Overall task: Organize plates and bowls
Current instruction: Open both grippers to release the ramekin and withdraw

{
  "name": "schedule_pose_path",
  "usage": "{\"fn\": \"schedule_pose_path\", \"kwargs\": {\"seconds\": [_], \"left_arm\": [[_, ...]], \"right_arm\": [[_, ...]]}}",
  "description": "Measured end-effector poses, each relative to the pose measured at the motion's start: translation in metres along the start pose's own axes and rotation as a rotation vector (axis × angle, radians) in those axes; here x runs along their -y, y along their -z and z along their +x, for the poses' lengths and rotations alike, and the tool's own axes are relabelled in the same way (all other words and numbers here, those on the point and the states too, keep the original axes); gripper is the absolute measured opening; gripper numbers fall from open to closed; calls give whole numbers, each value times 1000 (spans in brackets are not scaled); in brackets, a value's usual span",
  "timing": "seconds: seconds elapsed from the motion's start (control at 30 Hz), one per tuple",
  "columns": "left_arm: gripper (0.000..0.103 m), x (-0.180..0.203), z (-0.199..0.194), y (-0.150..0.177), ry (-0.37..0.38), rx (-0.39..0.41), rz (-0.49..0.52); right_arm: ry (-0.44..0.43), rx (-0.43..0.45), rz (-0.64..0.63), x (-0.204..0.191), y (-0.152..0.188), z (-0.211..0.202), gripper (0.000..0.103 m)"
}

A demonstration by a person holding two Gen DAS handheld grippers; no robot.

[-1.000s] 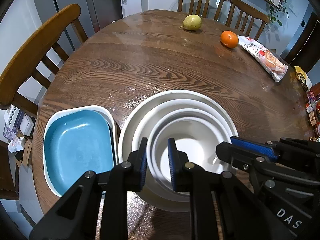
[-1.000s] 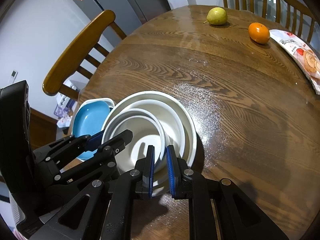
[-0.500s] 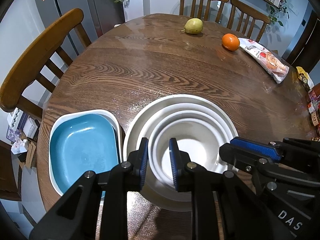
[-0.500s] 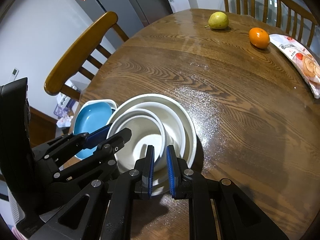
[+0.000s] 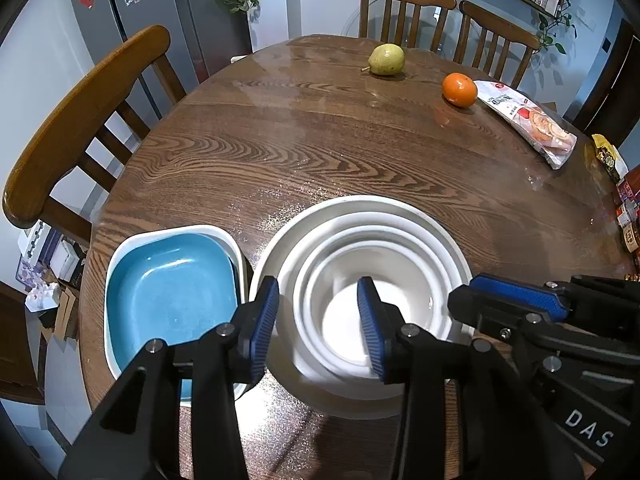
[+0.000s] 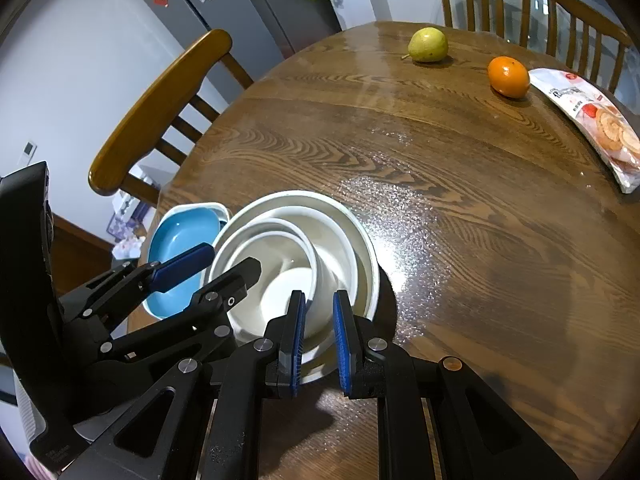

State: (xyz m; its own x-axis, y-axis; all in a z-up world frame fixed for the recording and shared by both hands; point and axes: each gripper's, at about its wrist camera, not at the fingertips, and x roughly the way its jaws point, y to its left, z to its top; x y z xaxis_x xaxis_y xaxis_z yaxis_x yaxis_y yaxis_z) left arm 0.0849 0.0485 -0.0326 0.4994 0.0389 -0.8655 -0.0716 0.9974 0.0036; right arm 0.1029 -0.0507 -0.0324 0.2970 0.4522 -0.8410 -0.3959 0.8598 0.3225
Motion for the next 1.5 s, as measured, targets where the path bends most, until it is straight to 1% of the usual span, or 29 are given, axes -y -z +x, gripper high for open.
{"fn": "schedule_pose_path", "kwargs": {"seconds": [0.17,0.23,0.3,0.47,0.57,0.67,0.73,0.77,0.83,0.87,0.9,0.93,1.1,1.27,1.5], "left_arm": [[56,2,-4,1,-23,19,3],[58,3,-7,1,-32,29,10],[59,3,-8,1,-25,31,8],[68,4,-13,2,-55,50,15],[69,2,-15,2,-60,57,8],[77,2,-18,3,-65,66,6],[79,1,-20,4,-71,74,2],[79,0,-21,5,-71,77,-1],[79,-2,-23,6,-72,78,-8],[79,-4,-24,6,-71,79,-11],[79,-4,-25,7,-70,80,-13],[82,-5,-27,8,-69,85,-15],[87,-5,-35,11,-72,98,-17],[98,-9,-41,15,-77,107,-29],[100,-14,-50,26,-89,99,-50]], "right_arm": [[8,13,-2,0,2,-5,16],[10,14,-1,1,2,-7,16],[12,14,0,1,2,-7,16],[19,16,5,3,3,-10,16],[21,18,6,4,3,-11,16],[20,20,6,4,4,-12,16],[21,19,2,4,5,-13,16],[22,20,-1,4,5,-14,18],[38,26,-11,4,7,-16,30],[43,30,-13,4,7,-18,34],[42,35,-13,5,8,-19,41],[35,39,-14,5,9,-21,46],[26,47,-24,6,12,-26,46],[28,54,-41,3,15,-32,46],[67,48,-128,-1,15,-44,46]]}}
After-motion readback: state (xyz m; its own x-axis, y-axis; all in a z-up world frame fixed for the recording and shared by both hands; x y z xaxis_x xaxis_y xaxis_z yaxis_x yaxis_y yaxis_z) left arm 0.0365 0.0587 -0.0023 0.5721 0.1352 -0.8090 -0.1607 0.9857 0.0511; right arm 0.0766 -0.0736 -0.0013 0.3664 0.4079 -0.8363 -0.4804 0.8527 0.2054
